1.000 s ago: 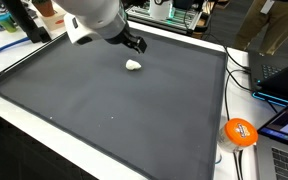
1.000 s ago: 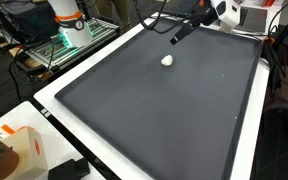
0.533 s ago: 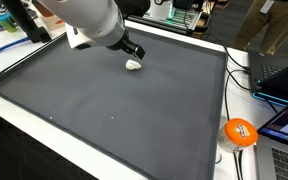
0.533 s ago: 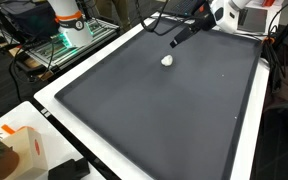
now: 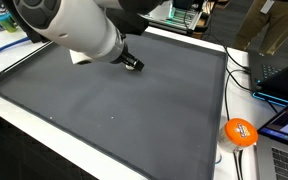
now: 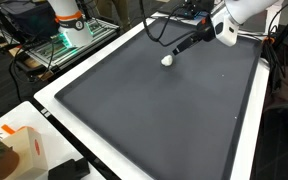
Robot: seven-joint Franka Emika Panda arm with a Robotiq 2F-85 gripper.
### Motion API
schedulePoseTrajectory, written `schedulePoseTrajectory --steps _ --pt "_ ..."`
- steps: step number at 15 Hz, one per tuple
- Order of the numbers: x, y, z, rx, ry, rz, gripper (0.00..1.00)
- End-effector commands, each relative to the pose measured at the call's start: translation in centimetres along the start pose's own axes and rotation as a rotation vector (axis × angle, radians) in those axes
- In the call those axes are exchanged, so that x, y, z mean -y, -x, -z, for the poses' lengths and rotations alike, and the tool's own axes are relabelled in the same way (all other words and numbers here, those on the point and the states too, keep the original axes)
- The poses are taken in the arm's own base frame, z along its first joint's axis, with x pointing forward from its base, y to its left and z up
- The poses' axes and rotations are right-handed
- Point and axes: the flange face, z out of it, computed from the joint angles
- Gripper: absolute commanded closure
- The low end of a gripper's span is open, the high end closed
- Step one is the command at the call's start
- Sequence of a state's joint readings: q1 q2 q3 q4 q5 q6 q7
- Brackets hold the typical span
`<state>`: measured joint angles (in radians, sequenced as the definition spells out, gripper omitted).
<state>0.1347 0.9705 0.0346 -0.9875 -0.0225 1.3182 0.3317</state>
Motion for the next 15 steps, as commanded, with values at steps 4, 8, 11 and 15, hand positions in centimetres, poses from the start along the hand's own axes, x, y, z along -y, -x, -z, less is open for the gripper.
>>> schedulePoseTrajectory --steps 4,8,11,15 --pt "0.3 -1.2 -1.5 0.101 0.018 -0.033 0.00" --pt "0.6 -1.8 -2.3 0.133 0.013 -0.029 0.00" --pt "0.8 -2.5 -3.3 0.150 -0.007 -0.028 0.00" --pt "1.0 -3.0 -4.6 0.181 -0.004 -0.031 0.00"
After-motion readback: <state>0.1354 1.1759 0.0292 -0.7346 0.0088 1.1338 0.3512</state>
